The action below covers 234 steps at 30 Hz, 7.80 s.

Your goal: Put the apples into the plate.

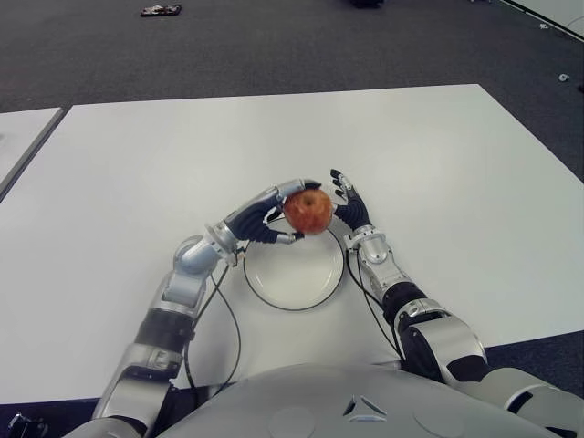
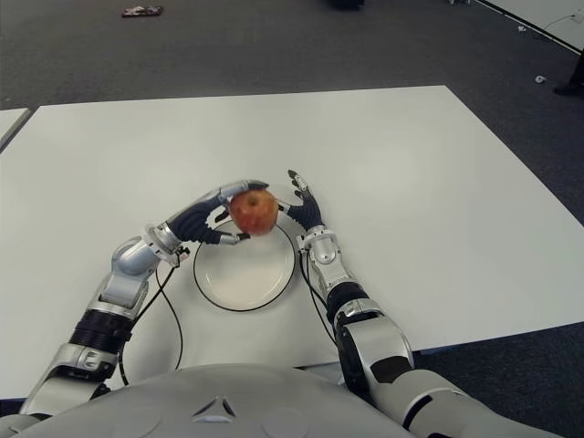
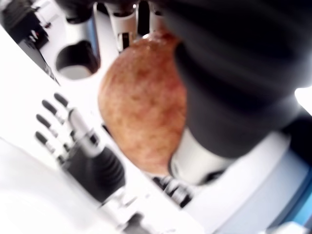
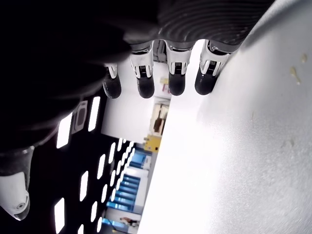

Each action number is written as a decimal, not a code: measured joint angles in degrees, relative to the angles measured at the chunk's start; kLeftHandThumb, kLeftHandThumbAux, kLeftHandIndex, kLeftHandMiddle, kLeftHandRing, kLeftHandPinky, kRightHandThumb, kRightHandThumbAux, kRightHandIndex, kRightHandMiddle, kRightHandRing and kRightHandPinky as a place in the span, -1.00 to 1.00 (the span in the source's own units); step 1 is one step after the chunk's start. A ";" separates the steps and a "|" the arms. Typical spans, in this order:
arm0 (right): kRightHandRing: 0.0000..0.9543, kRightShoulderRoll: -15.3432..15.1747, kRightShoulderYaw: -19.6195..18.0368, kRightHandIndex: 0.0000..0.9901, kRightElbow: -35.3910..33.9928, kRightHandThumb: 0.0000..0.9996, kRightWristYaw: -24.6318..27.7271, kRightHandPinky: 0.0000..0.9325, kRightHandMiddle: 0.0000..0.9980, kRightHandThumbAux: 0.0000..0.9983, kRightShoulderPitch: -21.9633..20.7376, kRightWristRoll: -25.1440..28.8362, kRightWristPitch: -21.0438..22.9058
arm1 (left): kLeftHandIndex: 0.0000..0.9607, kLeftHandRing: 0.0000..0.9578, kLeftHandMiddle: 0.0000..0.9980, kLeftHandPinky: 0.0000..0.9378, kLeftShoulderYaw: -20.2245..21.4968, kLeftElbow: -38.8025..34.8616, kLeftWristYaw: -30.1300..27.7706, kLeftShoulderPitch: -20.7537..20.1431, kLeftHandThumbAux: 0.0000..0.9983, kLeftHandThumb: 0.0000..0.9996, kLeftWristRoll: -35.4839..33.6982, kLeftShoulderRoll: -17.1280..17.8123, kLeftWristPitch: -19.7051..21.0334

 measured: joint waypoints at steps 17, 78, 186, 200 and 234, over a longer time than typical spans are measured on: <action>-1.00 -0.05 0.02 -1.00 0.74 -0.90 -0.02 -0.97 -1.00 0.12 -0.39 -0.04 -0.30 | -0.08 0.77 0.69 0.80 -2.55 0.01 10.86 -0.31 0.40 0.48 20.22 6.17 -0.74; -1.00 -0.16 0.23 -1.00 0.72 -0.97 -0.04 -1.00 -1.00 0.26 -0.41 -0.20 -0.65 | -1.00 -1.00 -1.00 -1.00 -5.98 -10.40 0.72 0.03 -0.88 -0.26 -1.19 18.20 2.87; -1.00 -0.12 -0.72 -1.00 1.00 -0.87 1.05 -0.96 -1.00 0.13 -0.62 0.49 -0.28 | -1.00 -1.00 -1.00 -1.00 18.39 6.56 19.97 -9.09 -0.39 -1.00 -14.10 4.91 14.07; -1.00 0.04 -0.67 -1.00 0.77 -0.88 1.03 -0.98 -1.00 0.14 -0.55 0.46 -0.29 | -1.00 -1.00 -1.00 -1.00 23.90 10.28 32.13 -7.34 -0.14 -1.00 -16.11 -6.17 20.13; -1.00 1.26 -1.31 -1.00 -1.29 -0.89 -1.55 -1.00 -1.00 0.24 0.99 1.09 -0.27 | -1.00 -0.99 -0.96 -0.99 16.58 6.91 27.91 6.65 0.05 -1.00 -13.24 -12.19 28.75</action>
